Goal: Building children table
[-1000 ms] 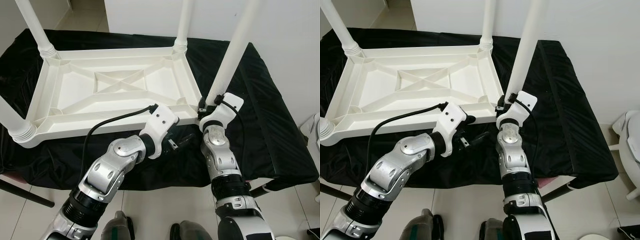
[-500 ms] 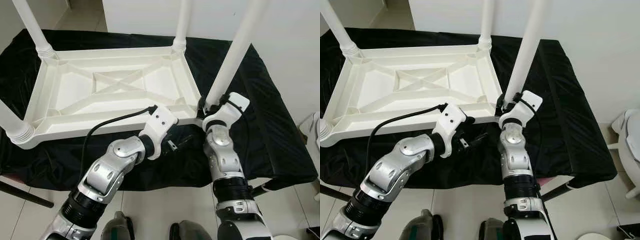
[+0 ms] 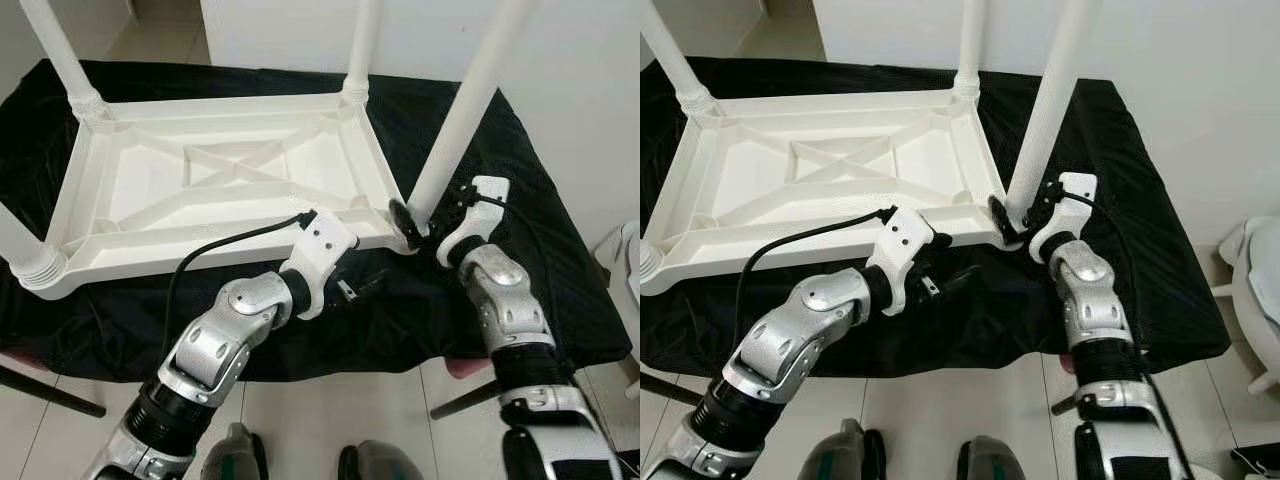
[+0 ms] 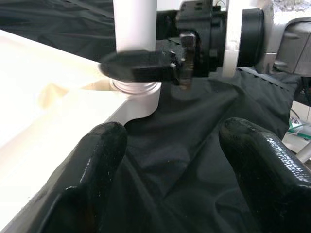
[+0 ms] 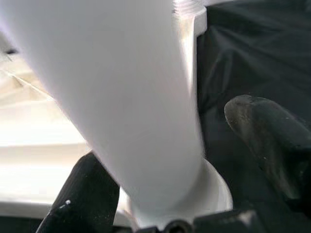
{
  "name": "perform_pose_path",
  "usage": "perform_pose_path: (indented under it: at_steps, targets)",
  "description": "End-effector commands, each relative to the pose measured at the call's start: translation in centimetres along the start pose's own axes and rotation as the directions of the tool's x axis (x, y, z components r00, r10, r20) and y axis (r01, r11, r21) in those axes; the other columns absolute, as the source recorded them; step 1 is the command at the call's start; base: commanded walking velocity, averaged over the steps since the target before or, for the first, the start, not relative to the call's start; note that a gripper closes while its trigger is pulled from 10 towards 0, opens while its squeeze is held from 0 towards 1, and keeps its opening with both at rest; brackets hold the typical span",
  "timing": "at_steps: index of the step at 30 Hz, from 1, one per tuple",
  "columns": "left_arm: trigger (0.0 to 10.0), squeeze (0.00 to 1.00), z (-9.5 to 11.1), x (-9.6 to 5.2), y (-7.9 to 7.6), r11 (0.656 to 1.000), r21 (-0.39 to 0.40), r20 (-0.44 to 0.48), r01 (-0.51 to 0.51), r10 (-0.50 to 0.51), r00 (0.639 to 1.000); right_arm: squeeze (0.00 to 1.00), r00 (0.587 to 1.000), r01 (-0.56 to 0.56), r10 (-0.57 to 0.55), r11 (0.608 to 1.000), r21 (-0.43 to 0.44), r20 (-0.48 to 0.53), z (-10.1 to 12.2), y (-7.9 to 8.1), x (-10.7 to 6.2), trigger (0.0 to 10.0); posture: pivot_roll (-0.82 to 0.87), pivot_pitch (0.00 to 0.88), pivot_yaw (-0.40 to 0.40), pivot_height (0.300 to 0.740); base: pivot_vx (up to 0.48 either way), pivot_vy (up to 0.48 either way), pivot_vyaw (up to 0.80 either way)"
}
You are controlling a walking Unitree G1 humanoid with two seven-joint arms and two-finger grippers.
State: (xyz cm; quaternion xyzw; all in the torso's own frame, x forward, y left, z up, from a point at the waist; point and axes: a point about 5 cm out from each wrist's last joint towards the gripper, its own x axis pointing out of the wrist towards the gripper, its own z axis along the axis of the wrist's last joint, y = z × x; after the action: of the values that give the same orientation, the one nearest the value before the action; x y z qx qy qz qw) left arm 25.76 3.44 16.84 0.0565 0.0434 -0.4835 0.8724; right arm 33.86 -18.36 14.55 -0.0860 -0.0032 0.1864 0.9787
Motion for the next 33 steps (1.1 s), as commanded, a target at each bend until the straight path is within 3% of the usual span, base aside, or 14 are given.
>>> perform_pose_path:
  at_steps: [1,5,15,16,18,31,32,33]
  targets:
    - [10.0,0.0,0.2,0.0,-0.1,1.0,0.009,0.002,0.02,-0.02,1.0,0.0,0.998,-0.063,0.063,0.997,-0.037,-0.017,-0.2,-0.1,0.3,10.0,-0.14,0.043,-0.006,0.74,0.0,0.0,0.0]
    - [10.0,0.0,0.3,0.1,0.0,1.0,0.012,0.005,0.019,-0.02,1.0,0.0,0.993,-0.117,0.116,0.99,-0.083,-0.027,-0.1,-0.5,1.0,10.0,-0.13,0.038,-0.008,0.74,0.0,0.0,0.0]
    - [10.0,0.0,0.5,0.0,0.3,1.0,0.022,0.01,0.001,-0.002,1.0,0.0,0.98,-0.2,0.198,0.976,-0.085,-0.033,0.3,-0.8,2.7,10.0,-0.11,0.025,-0.016,0.74,0.0,0.0,0.0]
    - [10.0,0.0,0.5,0.0,0.4,1.0,0.022,0.01,0.0,0.0,1.0,0.0,0.975,-0.219,0.215,0.971,-0.093,-0.051,0.0,-0.7,2.7,0.2,-0.11,0.024,-0.016,0.74,0.0,0.0,0.0]
    - [10.0,0.0,0.5,0.0,0.4,1.0,0.023,0.01,-0.001,0.001,1.0,0.0,0.973,-0.226,0.221,0.97,-0.094,-0.064,-0.2,-0.6,2.7,0.0,-0.11,0.021,-0.018,0.74,0.0,0.0,0.0]
    - [10.0,0.0,0.6,0.0,0.4,1.0,0.027,0.009,0.006,-0.006,1.0,0.0,0.975,-0.21,0.201,0.973,-0.095,-0.098,-1.7,-1.7,1.8,0.0,-0.12,0.024,-0.006,0.74,0.0,0.0,0.0]
    - [10.0,0.0,0.6,0.0,0.4,1.0,0.028,0.009,0.008,-0.008,1.0,0.0,0.979,-0.187,0.18,0.979,-0.083,-0.092,-1.7,-2.0,1.7,10.0,-0.13,0.026,-0.005,0.74,0.0,0.0,0.0]
    - [10.0,0.0,0.6,0.0,0.4,1.0,0.028,0.009,0.008,-0.008,1.0,0.0,0.979,-0.187,0.18,0.979,-0.083,-0.092,-1.7,-2.0,1.7,10.0,-0.13,0.026,-0.005,0.74,0.0,0.0,0.0]
